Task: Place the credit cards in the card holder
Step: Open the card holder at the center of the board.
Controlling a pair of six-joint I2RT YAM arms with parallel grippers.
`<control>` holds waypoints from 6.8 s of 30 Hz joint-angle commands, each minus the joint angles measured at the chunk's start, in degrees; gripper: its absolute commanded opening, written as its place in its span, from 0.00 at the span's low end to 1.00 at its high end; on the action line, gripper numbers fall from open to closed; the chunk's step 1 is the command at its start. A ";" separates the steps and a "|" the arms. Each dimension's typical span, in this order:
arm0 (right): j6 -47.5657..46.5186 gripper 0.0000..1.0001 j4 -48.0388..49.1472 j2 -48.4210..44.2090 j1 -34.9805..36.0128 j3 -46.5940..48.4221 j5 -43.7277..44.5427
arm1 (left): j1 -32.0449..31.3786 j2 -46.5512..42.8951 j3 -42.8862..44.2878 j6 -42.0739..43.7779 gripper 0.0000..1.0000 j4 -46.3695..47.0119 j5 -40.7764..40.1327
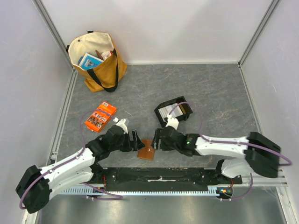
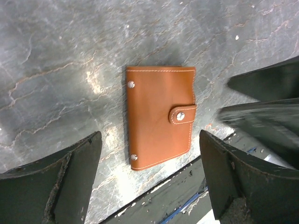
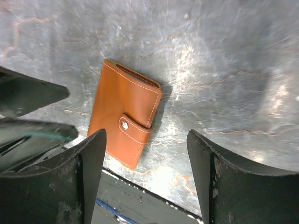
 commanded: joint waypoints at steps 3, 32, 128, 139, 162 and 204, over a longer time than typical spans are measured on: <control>-18.85 0.67 -1.15 -10.28 -4.78 -1.96 -2.19 | 0.04 0.32 -3.14 -5.59 0.88 1.50 1.00; -46.30 0.47 10.19 9.76 -9.97 3.49 -37.98 | -1.01 14.47 -6.92 -4.71 0.57 9.94 5.04; -42.16 0.69 -18.18 1.52 -13.31 16.58 -23.91 | 7.25 8.51 13.20 -2.96 0.46 -9.83 -1.99; -30.56 0.81 -18.63 -1.33 -25.16 23.17 -2.65 | 8.74 24.48 20.75 9.08 0.69 6.68 7.76; -29.51 0.76 -17.85 -4.90 -31.77 12.73 -5.55 | -3.11 44.11 22.79 4.45 0.57 8.63 4.26; -26.01 0.34 0.79 5.54 -12.17 2.08 -17.34 | -10.94 21.69 15.93 -2.07 0.69 -3.06 -15.70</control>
